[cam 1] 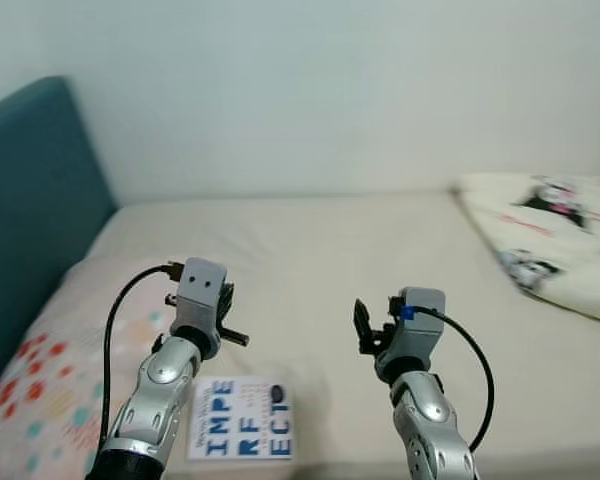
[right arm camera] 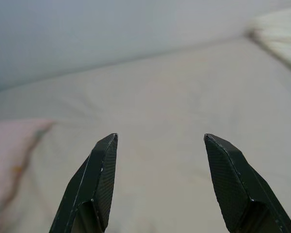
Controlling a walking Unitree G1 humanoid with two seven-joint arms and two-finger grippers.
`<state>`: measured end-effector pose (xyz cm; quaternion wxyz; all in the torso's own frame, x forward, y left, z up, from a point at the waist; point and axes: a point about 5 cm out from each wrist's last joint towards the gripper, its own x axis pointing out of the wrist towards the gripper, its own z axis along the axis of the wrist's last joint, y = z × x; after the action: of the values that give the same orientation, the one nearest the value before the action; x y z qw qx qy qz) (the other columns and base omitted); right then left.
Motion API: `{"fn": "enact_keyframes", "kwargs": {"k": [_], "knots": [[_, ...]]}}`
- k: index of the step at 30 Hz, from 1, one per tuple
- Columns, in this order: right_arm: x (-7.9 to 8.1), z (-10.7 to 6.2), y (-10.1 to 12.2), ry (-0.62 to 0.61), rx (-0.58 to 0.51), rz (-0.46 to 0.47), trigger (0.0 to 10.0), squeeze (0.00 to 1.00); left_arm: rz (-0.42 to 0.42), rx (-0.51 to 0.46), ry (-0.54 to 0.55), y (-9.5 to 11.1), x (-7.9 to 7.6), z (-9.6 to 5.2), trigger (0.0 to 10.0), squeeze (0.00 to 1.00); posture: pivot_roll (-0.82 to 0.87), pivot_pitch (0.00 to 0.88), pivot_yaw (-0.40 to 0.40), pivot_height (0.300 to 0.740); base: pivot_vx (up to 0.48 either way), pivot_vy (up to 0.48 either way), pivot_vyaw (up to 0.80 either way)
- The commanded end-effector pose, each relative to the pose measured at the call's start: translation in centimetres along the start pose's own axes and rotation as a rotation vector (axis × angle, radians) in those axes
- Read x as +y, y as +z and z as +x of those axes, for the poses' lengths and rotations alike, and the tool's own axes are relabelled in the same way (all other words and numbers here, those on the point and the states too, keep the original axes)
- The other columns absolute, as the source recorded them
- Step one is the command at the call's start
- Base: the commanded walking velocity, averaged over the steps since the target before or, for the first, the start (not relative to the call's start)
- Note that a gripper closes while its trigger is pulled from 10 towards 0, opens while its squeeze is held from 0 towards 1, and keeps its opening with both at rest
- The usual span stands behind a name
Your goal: Clean up the room
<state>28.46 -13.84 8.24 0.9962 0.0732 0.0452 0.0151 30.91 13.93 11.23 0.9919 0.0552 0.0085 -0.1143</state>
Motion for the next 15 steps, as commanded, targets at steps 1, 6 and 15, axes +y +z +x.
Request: {"fn": "enact_keyframes", "kwargs": {"k": [1,6,15], "knots": [[0.27,-0.11,-0.32,0.007,0.024,0.021,10.0,0.0,-0.011,0.021,-0.01,-0.57,-0.17,-0.04,10.0,0.0,-0.07,0.0,0.001,0.74,0.0,0.0,-0.62],[0.62,-0.02,-0.58,0.036,0.048,0.019,10.0,0.0,-0.023,0.022,0.001,-0.47,-0.04,0.1,10.0,0.0,-0.07,0.0,0.003,0.74,0.0,0.0,-0.25],[0.57,0.12,-0.55,0.029,0.061,0.027,10.0,0.0,-0.037,0.024,-0.011,-0.3,-0.15,0.28,10.0,0.0,-0.06,0.0,0.0,0.74,0.0,0.0,0.0]]}}
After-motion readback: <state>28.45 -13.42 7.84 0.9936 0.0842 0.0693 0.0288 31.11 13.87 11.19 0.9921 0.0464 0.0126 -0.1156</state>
